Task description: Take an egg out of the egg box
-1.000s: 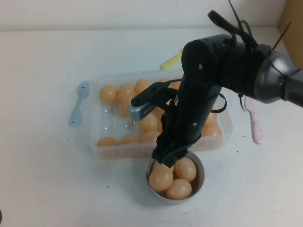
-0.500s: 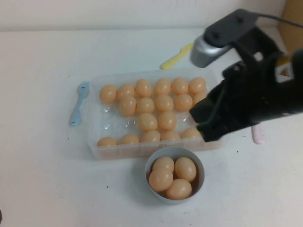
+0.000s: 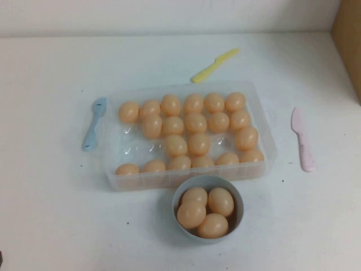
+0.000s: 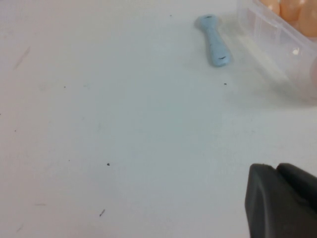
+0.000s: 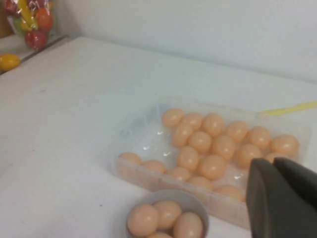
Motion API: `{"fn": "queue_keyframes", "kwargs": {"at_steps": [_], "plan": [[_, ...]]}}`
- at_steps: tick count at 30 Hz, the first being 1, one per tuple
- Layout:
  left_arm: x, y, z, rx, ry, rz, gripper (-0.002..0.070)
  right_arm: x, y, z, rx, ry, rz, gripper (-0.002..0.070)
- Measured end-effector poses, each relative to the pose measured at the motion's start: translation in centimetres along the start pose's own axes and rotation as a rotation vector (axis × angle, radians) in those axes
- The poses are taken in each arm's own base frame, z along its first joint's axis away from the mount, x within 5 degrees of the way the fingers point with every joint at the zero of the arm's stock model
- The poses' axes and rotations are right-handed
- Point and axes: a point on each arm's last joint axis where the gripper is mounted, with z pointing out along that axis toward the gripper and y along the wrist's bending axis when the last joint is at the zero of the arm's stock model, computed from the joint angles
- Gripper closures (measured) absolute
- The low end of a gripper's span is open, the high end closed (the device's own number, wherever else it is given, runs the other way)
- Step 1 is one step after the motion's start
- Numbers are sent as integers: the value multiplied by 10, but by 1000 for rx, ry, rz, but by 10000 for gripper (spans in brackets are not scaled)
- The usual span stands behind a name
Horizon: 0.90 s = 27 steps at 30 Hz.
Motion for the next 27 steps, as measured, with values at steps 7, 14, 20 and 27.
{"fn": "queue_keyframes", "kwargs": {"at_steps": [7,14,20,27], "plan": [[0,0,0,0,0,0,680,22,-13,-24,112,13,-45,693],[0,0,0,0,0,0,680,31,-17,-24,153,100,-51,694],[0,0,0,0,0,0,680,45,-16,-13,111,75,-61,694],[0,0,0,0,0,0,680,76,-15,8,48,-20,-86,694]]}}
